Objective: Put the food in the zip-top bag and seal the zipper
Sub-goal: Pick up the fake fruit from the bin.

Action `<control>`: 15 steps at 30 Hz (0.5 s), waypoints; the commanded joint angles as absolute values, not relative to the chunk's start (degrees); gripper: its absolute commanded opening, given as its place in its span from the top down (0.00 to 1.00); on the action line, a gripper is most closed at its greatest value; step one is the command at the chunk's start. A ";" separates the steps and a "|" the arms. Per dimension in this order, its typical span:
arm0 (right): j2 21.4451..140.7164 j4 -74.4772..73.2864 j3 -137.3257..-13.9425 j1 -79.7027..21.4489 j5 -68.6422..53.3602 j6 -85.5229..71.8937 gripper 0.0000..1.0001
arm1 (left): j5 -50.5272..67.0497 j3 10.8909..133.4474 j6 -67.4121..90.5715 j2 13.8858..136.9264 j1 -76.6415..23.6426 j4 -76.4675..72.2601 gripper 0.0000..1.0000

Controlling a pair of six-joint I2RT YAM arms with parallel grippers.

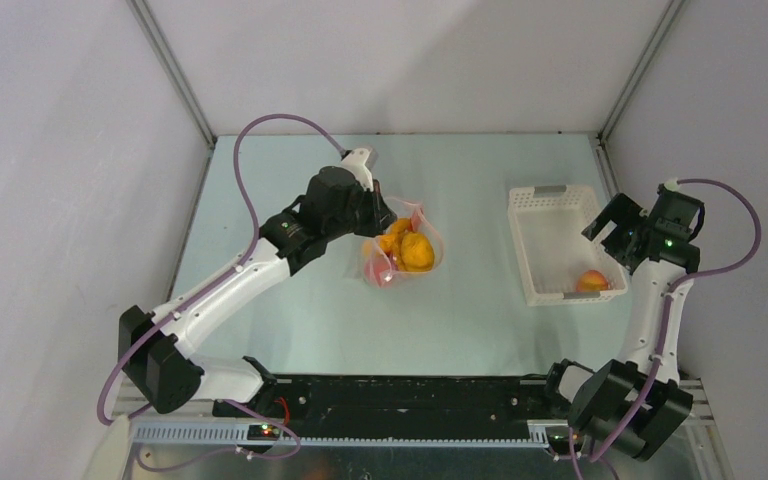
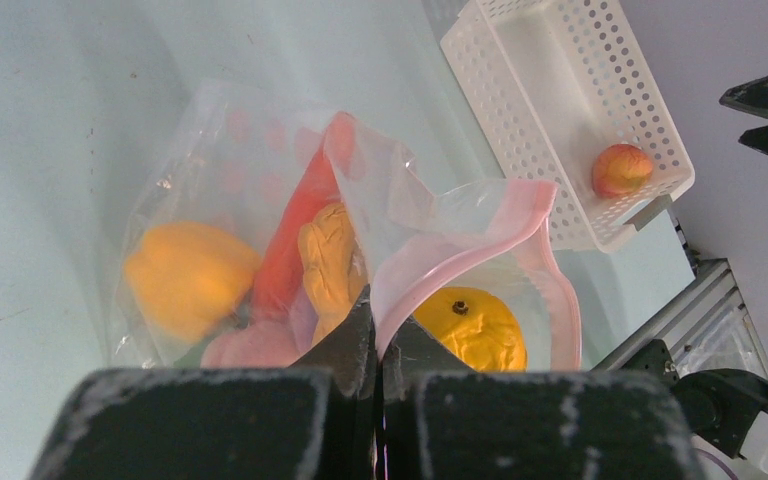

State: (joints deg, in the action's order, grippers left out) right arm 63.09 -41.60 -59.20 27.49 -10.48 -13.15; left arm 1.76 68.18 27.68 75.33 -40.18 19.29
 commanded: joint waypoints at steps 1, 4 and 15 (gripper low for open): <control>66.17 -38.64 -59.69 25.04 -5.39 -9.88 0.01 | 4.21 67.55 25.00 73.56 -39.85 12.47 1.00; 68.76 -37.63 -59.75 19.55 2.53 -7.21 0.01 | 6.44 66.64 24.97 73.91 -39.12 11.03 1.00; 82.14 -38.03 -61.01 8.97 18.98 7.85 0.00 | 7.09 66.46 24.08 74.45 -38.60 11.12 1.00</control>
State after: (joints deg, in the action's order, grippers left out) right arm 78.56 -38.70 -59.20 11.22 10.79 0.56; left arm 5.50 66.41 25.39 75.33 -39.03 15.03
